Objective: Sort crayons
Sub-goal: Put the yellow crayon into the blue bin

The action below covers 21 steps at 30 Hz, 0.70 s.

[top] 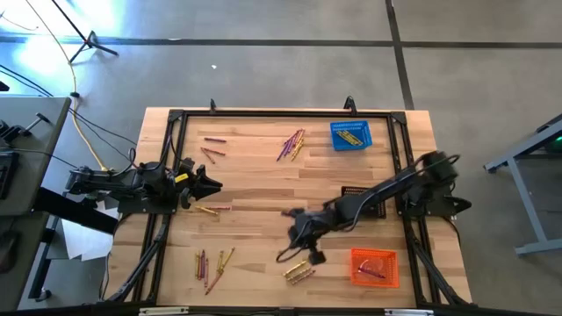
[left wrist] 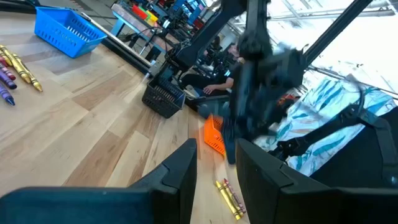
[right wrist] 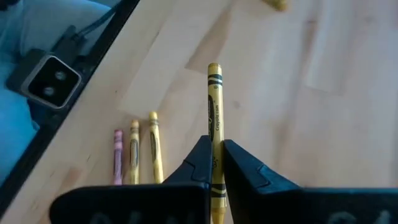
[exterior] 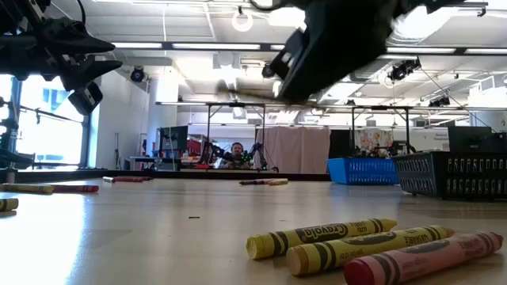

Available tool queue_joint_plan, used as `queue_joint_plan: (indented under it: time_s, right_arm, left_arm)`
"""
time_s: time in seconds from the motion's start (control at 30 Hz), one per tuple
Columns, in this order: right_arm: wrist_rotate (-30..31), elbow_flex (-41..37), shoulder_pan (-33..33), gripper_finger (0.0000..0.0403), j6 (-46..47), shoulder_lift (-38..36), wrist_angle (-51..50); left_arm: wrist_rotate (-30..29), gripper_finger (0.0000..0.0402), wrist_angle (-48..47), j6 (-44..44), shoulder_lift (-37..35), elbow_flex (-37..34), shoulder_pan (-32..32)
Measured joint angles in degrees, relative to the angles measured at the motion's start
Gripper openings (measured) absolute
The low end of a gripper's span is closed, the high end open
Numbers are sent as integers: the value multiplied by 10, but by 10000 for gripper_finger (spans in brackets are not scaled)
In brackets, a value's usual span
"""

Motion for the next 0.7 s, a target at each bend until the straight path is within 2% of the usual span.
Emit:
queue_joint_plan:
  time_s: [0.17, 0.37, 0.53, 0.7]
  right_arm:
    - [6, 0, -31, 7, -25, -101, -148]
    - [50, 0, -96, 8, -153, -176, -226]
    - [50, 0, -213, 11, -210, -195, -310]
    - [48, 0, -373, 12, -260, -202, -398]
  left_arm:
    - [0, 99, 0, 0, 0, 0, 0]
    - [0, 99, 0, 0, 0, 0, 0]
    - [0, 99, 0, 0, 0, 0, 0]
    - [0, 99, 0, 0, 0, 0, 0]
